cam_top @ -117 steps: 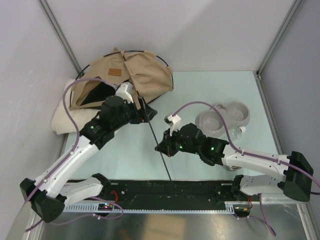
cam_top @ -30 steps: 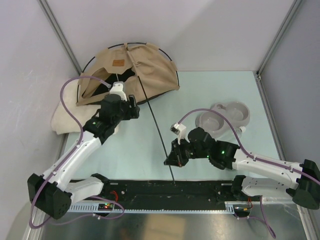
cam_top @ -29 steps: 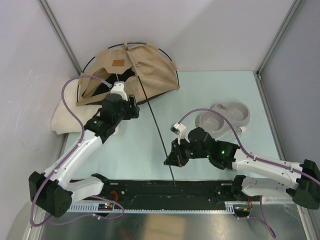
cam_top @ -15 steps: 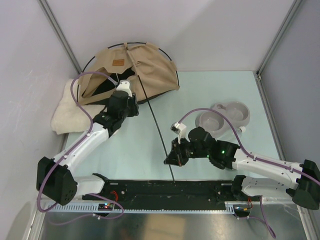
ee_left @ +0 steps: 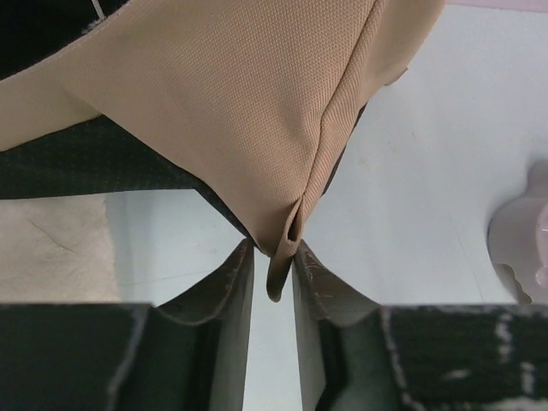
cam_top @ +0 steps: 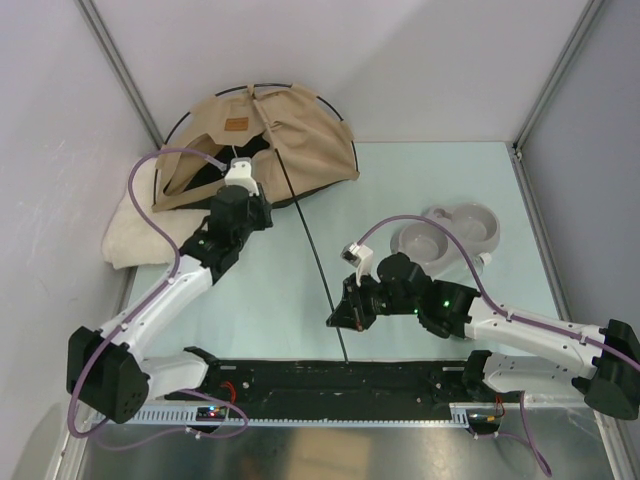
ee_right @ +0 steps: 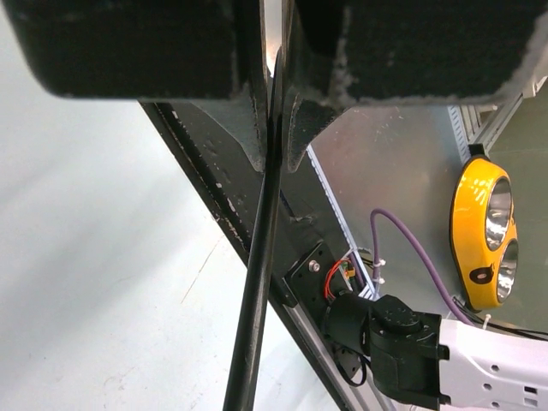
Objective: Set up the pet tent
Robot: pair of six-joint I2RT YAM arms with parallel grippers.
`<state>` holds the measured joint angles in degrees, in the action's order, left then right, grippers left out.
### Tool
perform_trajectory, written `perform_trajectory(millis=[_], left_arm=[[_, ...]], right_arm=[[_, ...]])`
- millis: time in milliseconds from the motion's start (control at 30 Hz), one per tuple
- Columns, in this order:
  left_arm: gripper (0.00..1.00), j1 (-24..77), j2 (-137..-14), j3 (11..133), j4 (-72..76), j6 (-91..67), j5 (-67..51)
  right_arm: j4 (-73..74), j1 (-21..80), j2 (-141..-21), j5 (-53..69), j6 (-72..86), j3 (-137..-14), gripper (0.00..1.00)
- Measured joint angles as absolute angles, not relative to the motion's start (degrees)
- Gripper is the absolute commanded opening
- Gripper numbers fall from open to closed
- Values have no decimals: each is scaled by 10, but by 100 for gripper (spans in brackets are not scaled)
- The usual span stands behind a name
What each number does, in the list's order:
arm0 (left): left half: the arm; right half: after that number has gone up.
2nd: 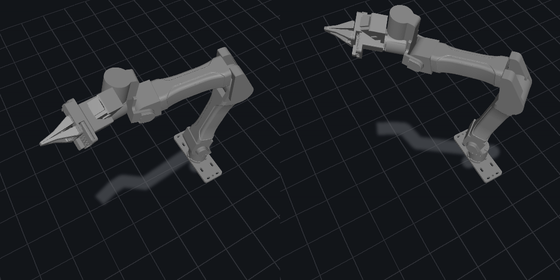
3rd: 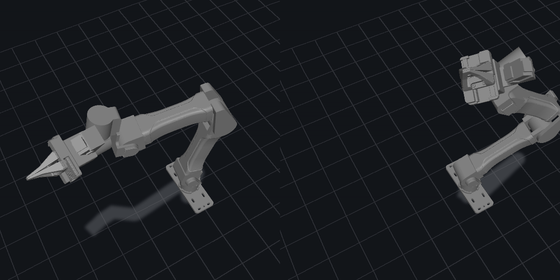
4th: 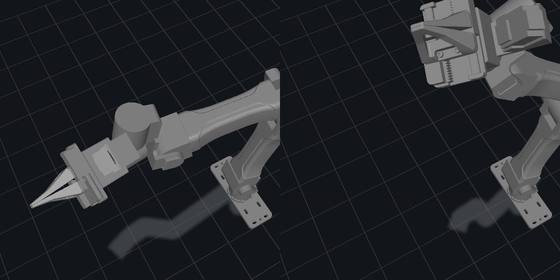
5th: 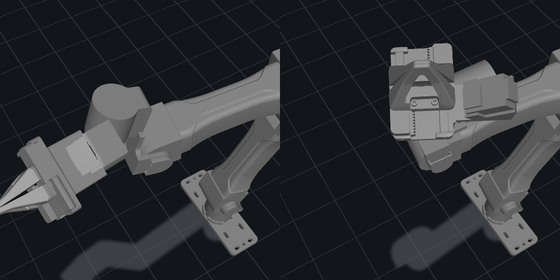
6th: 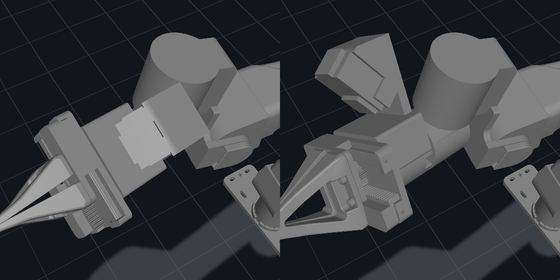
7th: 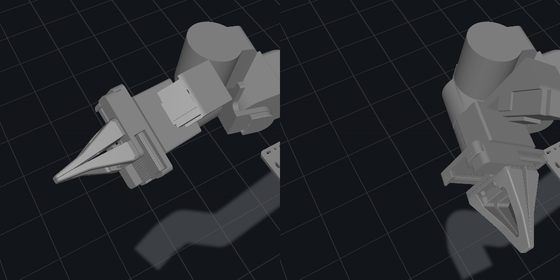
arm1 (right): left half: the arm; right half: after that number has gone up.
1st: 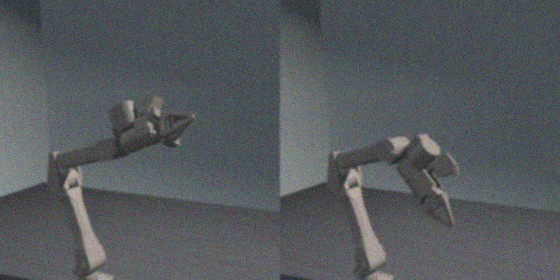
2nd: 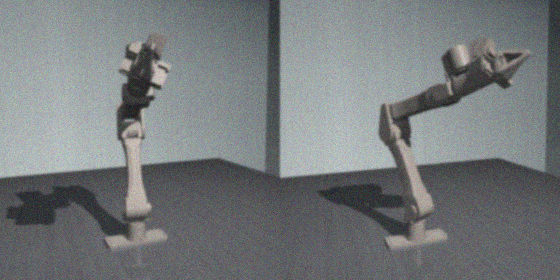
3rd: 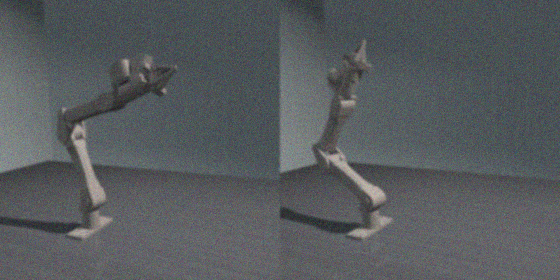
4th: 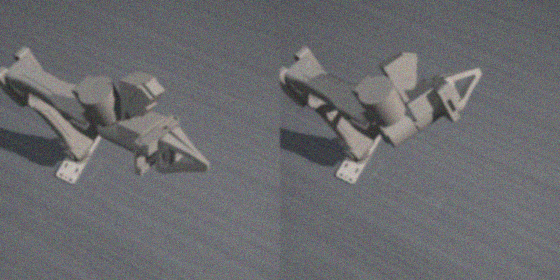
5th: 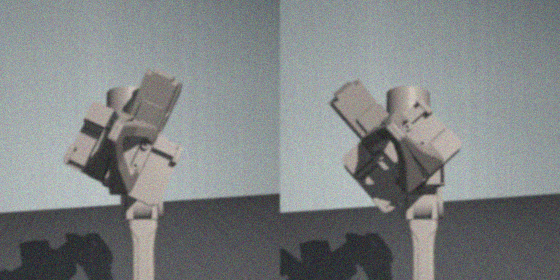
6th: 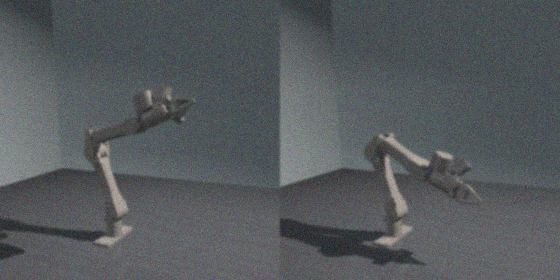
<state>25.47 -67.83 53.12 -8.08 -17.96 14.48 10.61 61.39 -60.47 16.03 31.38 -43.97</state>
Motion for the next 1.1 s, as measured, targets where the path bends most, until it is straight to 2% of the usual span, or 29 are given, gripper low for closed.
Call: perform_trajectory(millis=[133,267,400,500,567,1100], left_arm=[[30,255,-665,509,-58,-179,146],[30,255,-665,503,-44,-179,146],[21,255,-665,500,-30,-179,145],[6,255,-665,492,-13,-177,143],[2,255,-665,487,-4,-174,142],[0,252,-621,439,55,-131,48]], right_arm=[[100,611,-606,164,315,-440,0],[94,609,-610,166,315,-442,0],[88,609,-612,170,316,-444,0],[86,608,-613,170,316,-444,0],[86,608,-614,170,316,-444,0],[22,611,-635,180,319,-444,0]])
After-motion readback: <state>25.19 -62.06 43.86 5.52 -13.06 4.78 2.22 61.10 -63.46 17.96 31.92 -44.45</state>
